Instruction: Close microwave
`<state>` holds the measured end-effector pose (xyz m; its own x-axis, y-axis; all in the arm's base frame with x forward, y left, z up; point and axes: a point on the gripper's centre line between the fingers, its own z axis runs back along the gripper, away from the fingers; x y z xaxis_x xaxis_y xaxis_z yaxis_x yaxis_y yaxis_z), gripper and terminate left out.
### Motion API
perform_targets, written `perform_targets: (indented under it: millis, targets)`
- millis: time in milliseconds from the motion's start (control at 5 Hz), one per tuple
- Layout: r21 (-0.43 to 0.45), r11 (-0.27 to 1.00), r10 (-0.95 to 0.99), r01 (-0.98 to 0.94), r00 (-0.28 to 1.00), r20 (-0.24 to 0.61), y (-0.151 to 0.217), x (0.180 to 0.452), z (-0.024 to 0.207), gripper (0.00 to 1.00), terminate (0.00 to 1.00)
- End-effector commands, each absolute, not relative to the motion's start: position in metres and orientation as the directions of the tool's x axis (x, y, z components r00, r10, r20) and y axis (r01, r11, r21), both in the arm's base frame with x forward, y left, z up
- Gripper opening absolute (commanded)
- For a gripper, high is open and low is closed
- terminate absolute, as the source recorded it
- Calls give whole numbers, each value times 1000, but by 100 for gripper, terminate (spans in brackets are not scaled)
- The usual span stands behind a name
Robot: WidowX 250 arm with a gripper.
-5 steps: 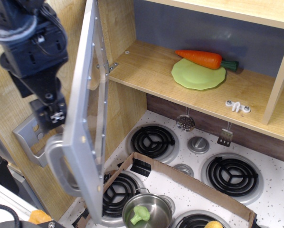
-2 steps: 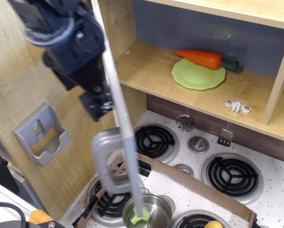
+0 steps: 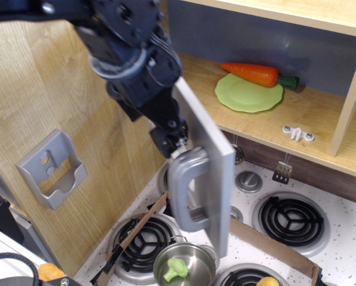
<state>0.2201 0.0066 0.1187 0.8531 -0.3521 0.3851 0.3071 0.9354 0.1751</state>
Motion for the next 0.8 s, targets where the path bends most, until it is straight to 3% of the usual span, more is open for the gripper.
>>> perform_targets:
  millis: [0,600]
  targets:
    - [230,898,-440,375,765,470,-10,260,123,100,0]
    - [263,854,-518,449,681,518,-22,307,130,100,0]
